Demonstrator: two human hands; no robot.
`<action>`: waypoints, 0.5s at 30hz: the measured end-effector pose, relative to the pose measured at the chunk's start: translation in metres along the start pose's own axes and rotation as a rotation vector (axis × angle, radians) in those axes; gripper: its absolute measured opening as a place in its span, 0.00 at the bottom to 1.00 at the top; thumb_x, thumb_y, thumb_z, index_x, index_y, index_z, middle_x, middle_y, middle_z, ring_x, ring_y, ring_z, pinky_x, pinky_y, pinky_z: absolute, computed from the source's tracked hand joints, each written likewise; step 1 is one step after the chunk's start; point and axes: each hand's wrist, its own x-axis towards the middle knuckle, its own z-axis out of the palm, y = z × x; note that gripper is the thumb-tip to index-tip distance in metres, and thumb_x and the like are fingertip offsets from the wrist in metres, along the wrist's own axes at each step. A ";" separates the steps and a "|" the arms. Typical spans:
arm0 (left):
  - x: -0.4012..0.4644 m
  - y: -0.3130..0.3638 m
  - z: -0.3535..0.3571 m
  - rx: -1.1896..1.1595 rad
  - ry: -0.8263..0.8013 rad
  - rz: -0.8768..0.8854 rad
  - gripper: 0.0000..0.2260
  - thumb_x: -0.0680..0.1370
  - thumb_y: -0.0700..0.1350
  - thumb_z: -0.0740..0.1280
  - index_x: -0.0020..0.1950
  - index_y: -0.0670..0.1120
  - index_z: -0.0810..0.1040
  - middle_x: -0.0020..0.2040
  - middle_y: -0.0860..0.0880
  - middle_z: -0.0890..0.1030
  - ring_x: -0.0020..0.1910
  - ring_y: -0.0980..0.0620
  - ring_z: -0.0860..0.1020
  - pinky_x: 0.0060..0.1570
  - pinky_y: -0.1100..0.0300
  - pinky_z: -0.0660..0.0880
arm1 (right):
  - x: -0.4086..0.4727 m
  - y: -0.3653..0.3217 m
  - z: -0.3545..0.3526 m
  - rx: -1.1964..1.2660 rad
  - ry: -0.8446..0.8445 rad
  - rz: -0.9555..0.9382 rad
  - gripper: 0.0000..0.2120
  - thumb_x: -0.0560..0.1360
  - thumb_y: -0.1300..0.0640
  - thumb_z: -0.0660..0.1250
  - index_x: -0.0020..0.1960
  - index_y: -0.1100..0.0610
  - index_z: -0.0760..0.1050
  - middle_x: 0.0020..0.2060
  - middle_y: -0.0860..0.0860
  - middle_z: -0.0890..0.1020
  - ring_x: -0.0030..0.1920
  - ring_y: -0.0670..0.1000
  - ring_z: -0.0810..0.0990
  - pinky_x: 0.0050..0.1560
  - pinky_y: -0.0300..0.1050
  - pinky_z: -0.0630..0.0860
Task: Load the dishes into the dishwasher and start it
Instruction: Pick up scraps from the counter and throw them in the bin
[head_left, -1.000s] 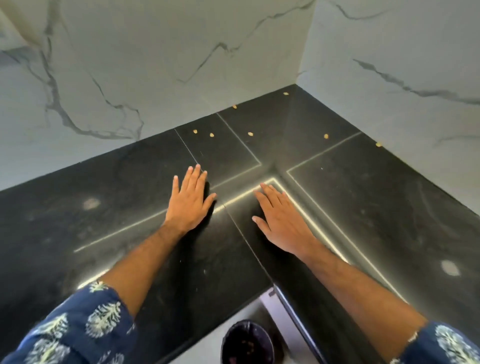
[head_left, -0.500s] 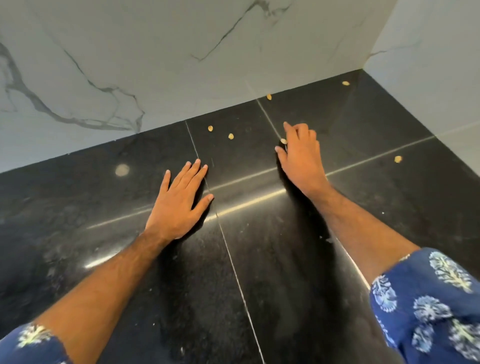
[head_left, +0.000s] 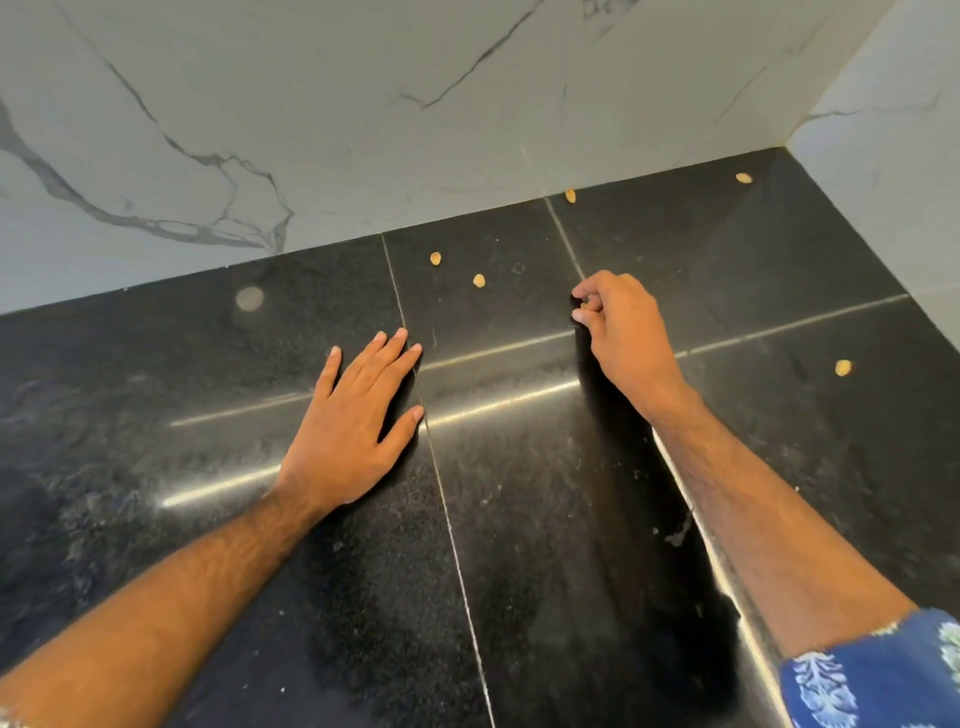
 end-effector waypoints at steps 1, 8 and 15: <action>0.000 0.000 0.000 0.000 0.001 0.000 0.29 0.82 0.60 0.51 0.82 0.53 0.53 0.82 0.56 0.52 0.81 0.58 0.46 0.79 0.42 0.46 | -0.001 -0.001 -0.001 -0.020 -0.014 -0.015 0.05 0.80 0.62 0.65 0.55 0.57 0.77 0.46 0.51 0.76 0.48 0.47 0.74 0.51 0.44 0.74; 0.000 -0.002 0.001 0.022 -0.005 0.001 0.29 0.83 0.60 0.52 0.82 0.52 0.53 0.82 0.55 0.52 0.81 0.57 0.46 0.79 0.42 0.46 | 0.002 -0.032 -0.004 0.811 -0.103 0.255 0.04 0.78 0.63 0.68 0.52 0.58 0.80 0.43 0.50 0.81 0.44 0.44 0.78 0.48 0.37 0.75; -0.001 -0.002 0.000 0.014 0.000 0.003 0.29 0.83 0.60 0.52 0.82 0.52 0.53 0.83 0.54 0.52 0.81 0.56 0.46 0.79 0.42 0.46 | 0.030 -0.070 0.020 1.594 -0.184 0.747 0.13 0.79 0.66 0.60 0.60 0.65 0.77 0.38 0.54 0.78 0.34 0.47 0.75 0.36 0.39 0.73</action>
